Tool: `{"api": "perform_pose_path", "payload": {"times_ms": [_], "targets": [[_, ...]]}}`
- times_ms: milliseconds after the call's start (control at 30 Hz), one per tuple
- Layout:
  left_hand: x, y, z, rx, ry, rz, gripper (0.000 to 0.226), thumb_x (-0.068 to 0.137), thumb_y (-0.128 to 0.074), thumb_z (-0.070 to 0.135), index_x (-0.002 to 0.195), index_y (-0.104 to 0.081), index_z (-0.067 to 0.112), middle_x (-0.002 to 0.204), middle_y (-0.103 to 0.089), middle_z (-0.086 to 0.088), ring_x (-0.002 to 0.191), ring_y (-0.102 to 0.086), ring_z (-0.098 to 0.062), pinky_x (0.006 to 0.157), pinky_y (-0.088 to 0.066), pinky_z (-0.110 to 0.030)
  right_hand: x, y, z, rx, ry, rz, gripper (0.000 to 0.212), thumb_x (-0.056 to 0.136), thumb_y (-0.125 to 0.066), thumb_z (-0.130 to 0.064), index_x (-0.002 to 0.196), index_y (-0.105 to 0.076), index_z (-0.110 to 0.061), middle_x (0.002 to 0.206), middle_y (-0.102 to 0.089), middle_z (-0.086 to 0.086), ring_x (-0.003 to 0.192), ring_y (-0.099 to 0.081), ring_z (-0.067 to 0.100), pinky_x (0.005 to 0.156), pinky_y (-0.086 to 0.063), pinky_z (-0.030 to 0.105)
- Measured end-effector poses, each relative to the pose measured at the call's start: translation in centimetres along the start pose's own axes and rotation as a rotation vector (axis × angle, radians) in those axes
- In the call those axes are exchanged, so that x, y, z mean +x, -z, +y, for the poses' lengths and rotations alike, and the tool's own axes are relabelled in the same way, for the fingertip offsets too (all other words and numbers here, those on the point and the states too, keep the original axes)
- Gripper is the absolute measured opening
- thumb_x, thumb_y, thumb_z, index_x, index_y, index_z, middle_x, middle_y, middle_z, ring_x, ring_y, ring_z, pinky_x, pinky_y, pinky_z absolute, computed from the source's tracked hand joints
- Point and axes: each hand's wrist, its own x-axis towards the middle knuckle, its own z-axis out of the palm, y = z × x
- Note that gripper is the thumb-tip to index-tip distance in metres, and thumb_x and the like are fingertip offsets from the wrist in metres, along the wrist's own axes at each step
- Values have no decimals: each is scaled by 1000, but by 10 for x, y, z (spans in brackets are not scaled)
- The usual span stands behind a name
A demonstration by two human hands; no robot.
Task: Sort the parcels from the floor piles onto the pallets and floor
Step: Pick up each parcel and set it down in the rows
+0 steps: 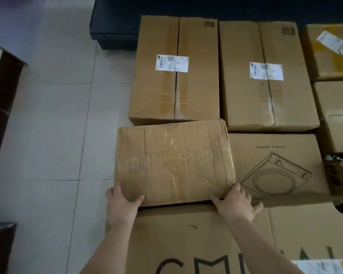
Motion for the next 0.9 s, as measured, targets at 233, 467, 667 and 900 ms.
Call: {"api": "perform_pose_path", "payload": {"times_ms": [233,467,667,900], "targets": [[7,18,-3,57,-133,-35,89,77,-73,46,148,-26,23,148,-32,-2,125,-49,-25,91,-47,-41,-5,3,4,-18,1,27,82,86,-49,-60,148,-20,-16,141,-47,0,140,-29,22,116,4,53],[15,25,4,80,-162,-63,82,81,-70,43,148,-28,20,145,-34,-6,125,-48,-25,93,-46,-41,-3,5,1,-4,-30,20,86,85,-49,-63,150,-18,-15,150,-35,2,143,-22,24,115,4,56],[-16,65,29,11,-229,-82,62,85,-66,39,138,-46,14,136,-46,-10,121,-50,-27,98,-45,-42,-43,51,8,0,76,49,67,93,-43,-51,147,-26,-18,151,-33,2,145,-15,25,116,-3,57],[-112,172,72,-54,-349,-48,38,89,-64,28,119,-57,4,112,-55,-7,84,-58,-18,69,-46,-22,-151,146,40,144,178,163,45,93,-47,-44,130,-49,-20,137,-47,1,136,-29,24,109,-31,40]]}}
